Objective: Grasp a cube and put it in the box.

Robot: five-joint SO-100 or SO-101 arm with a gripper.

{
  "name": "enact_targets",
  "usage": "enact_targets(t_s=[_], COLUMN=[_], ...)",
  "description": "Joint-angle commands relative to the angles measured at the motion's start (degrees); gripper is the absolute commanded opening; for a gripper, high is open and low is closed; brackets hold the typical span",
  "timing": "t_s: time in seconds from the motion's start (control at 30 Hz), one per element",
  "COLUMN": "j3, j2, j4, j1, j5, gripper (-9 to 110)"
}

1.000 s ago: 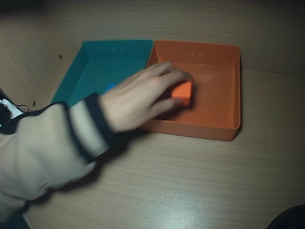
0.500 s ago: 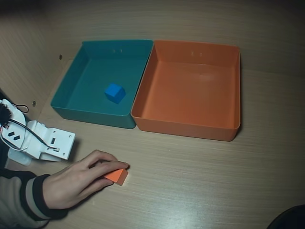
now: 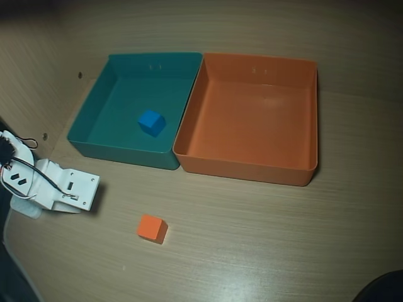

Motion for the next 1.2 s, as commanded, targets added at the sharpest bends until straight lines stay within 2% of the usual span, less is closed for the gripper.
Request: enact_targets(t_s=[0.0, 0.3, 0.83, 0.97, 1.17], j3=[3.3, -6.9, -72.9, -86.0, -96.9], j2=[0.3, -3.2, -74.2, -86.0, -97.6], j4=[0.8, 0.8, 0.8, 0.8, 0.8], j1=[-0.2, -0.4, -0.5, -0.4, 0.0], j5=[-0.6, -1.7, -1.2, -0.7, -0.7], gripper=[-6, -6, -5, -5, -2])
